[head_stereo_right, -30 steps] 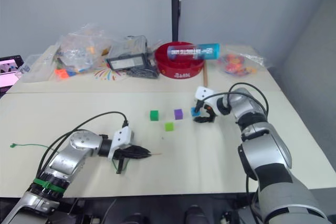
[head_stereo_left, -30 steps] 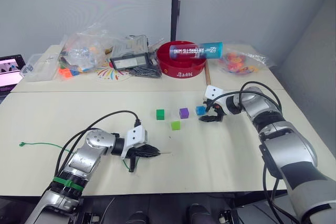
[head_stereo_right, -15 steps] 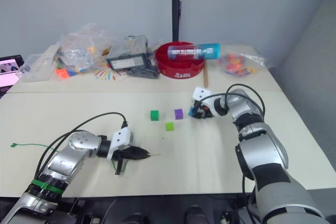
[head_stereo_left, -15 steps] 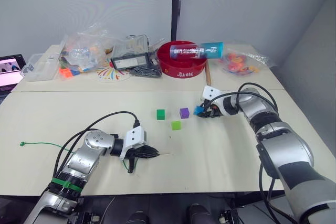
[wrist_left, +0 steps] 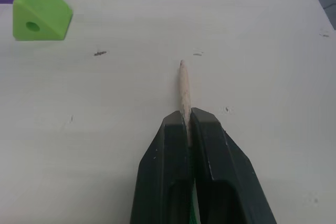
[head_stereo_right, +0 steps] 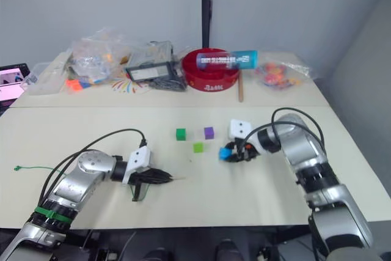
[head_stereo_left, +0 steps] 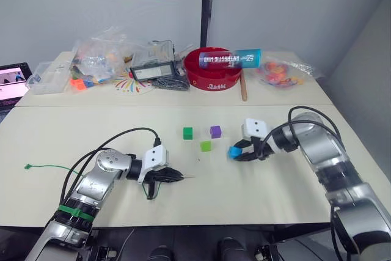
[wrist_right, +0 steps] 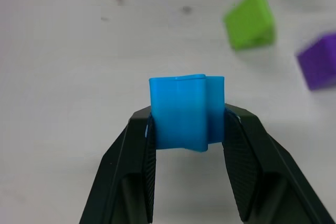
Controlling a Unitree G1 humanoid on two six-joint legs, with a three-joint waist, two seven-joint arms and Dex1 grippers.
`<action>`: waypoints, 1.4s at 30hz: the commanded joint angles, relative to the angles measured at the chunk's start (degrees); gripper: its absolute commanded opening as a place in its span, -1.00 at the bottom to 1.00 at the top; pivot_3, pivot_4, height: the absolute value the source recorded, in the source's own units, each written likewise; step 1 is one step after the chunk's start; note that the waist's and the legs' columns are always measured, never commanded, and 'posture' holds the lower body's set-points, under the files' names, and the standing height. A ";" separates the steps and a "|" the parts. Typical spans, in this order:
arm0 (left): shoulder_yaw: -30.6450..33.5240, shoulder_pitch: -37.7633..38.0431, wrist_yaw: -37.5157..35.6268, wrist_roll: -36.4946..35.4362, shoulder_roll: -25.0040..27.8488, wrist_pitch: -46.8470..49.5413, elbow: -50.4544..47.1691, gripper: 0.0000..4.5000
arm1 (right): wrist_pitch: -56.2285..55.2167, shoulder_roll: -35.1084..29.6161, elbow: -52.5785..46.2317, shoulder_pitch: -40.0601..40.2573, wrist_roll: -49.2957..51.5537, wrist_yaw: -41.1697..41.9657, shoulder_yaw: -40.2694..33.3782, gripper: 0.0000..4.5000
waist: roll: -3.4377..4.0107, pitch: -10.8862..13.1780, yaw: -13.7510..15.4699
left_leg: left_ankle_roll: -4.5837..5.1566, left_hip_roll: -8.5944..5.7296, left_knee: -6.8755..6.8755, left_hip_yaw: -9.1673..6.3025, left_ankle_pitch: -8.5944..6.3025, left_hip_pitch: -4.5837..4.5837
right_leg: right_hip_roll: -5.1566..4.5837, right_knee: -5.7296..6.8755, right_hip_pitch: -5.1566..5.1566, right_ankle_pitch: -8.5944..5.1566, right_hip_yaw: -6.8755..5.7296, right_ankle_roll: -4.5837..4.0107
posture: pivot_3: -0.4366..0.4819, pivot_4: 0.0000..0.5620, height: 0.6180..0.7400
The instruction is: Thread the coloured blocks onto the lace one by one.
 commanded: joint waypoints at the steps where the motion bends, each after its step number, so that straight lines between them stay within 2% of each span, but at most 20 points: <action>1: 1.64 -0.51 -0.48 -1.83 1.33 1.56 -3.42 -1.00 | 7.93 1.52 -10.70 1.55 1.22 -3.27 2.57 -0.43 | 0.00 0.00 0.07 | 0.00 0.00 0.00 0.00 0.00 0.01 | 0.01 0.00 0.01 0.00 0.00 0.00 | -0.05 -0.47 0.85; 4: 1.51 0.10 -0.39 -2.52 2.12 4.26 -7.04 -1.00 | 11.87 4.69 -13.30 2.74 -2.47 -8.61 8.76 -0.43 | -0.01 0.00 0.15 | -0.01 0.01 0.02 -0.01 0.01 0.00 | 0.01 0.00 0.03 0.00 0.00 0.01 | -0.05 -0.47 0.85; 10: 0.94 0.33 1.17 -2.70 2.18 7.12 -9.78 -1.00 | 13.91 5.52 -12.25 2.11 -4.05 -11.94 13.55 -0.43 | -0.01 0.00 1.06 | -0.01 -0.02 0.11 -0.01 0.01 -0.04 | -0.03 -0.03 0.06 0.00 -0.01 0.01 | -0.05 -0.47 0.85; 22: -2.00 0.35 2.98 0.06 2.64 9.22 -10.92 -1.00 | 14.75 6.18 -11.56 3.04 -2.88 -14.44 15.16 -0.43 | -0.02 -0.01 1.16 | -0.01 0.01 0.11 0.01 0.01 0.10 | 0.02 -0.03 0.13 0.00 -0.01 0.01 | -0.05 -0.47 0.85; 42: -3.71 -3.13 4.82 2.38 -0.19 8.26 -8.93 -1.00 | 16.70 6.17 -13.54 2.97 -1.49 -15.67 15.92 -0.43 | -0.02 -0.01 1.21 | -0.01 0.01 0.12 0.01 0.01 0.09 | 0.02 -0.04 0.15 0.00 -0.01 0.01 | -0.05 -0.47 0.85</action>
